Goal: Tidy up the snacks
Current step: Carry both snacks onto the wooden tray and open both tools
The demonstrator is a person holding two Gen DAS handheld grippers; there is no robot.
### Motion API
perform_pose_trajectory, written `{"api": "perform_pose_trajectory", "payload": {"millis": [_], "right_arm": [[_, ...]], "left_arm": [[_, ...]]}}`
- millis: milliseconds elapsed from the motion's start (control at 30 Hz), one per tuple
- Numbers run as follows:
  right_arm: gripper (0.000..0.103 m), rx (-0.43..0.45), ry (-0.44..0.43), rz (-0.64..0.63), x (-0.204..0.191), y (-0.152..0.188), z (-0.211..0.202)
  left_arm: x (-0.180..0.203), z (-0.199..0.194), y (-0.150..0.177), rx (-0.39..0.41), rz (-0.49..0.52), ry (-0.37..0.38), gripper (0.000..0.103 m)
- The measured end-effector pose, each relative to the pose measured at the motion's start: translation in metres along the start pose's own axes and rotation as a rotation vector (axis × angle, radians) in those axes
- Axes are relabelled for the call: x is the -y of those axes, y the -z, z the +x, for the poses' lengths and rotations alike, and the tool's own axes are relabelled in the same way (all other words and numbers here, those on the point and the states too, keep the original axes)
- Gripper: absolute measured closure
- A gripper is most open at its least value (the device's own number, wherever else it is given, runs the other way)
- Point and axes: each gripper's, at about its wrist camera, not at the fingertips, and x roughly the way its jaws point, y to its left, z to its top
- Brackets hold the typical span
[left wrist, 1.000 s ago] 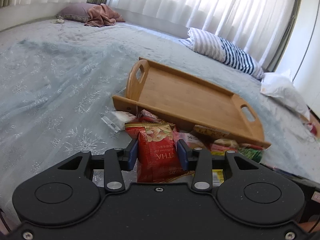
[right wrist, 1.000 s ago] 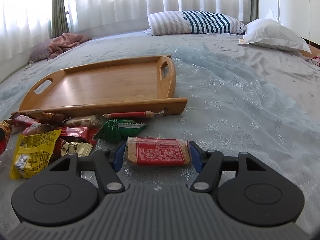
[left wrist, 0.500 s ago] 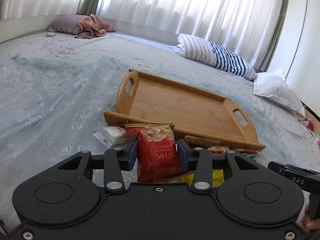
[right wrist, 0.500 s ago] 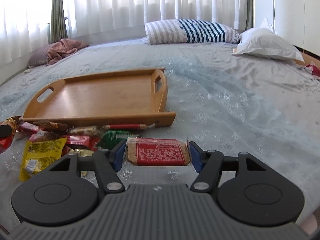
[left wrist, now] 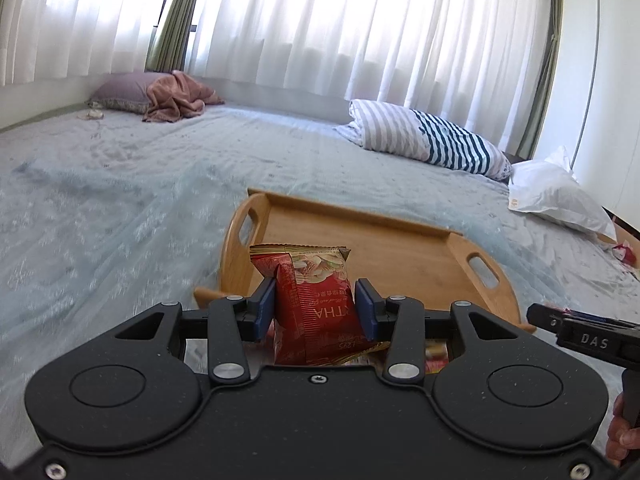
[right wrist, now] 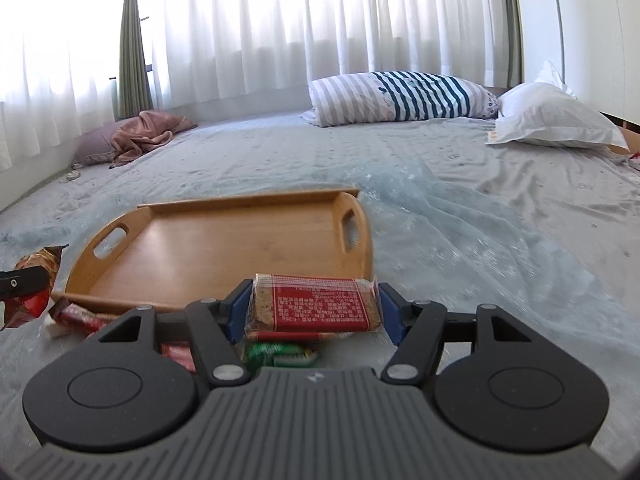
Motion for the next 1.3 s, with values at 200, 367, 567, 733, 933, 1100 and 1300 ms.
{"api": "perform_pose_trajectory", "payload": {"millis": [200,367,567,733,933,1100,1300], "right_arm": [[0.036,-0.009,-0.008,-0.011,-0.005,-0.010,0.027],[0.036,-0.024,-0.014,-0.011,-0.009,-0.017,0.052],[0.036,-0.066,-0.035,-0.011,-0.017,-0.016,0.080],[0.036,-0.091,-0.026,-0.028,-0.024,-0.016,0.095],[0.035,-0.117,0.007,-0.046,-0.027,-0.015,0.106],[0.035,-0.132,0.013,-0.044,-0.025,-0.014,0.110],[0.035,-0.141,0.016,-0.036,-0.023,-0.013,0.112]], "left_arm": [[0.000,0.026,-0.015,0.009,0.005,-0.018,0.062],[-0.002,0.063,-0.020,-0.010,0.005,-0.051,0.062],[-0.001,0.100,-0.023,-0.036,0.039,-0.067,0.062],[0.004,0.126,-0.019,-0.075,0.074,-0.076,0.062],[0.005,0.147,-0.017,-0.098,0.109,-0.074,0.062],[0.007,0.153,-0.018,-0.090,0.158,-0.090,0.062],[0.001,0.153,-0.021,-0.081,0.134,-0.088,0.062]]}}
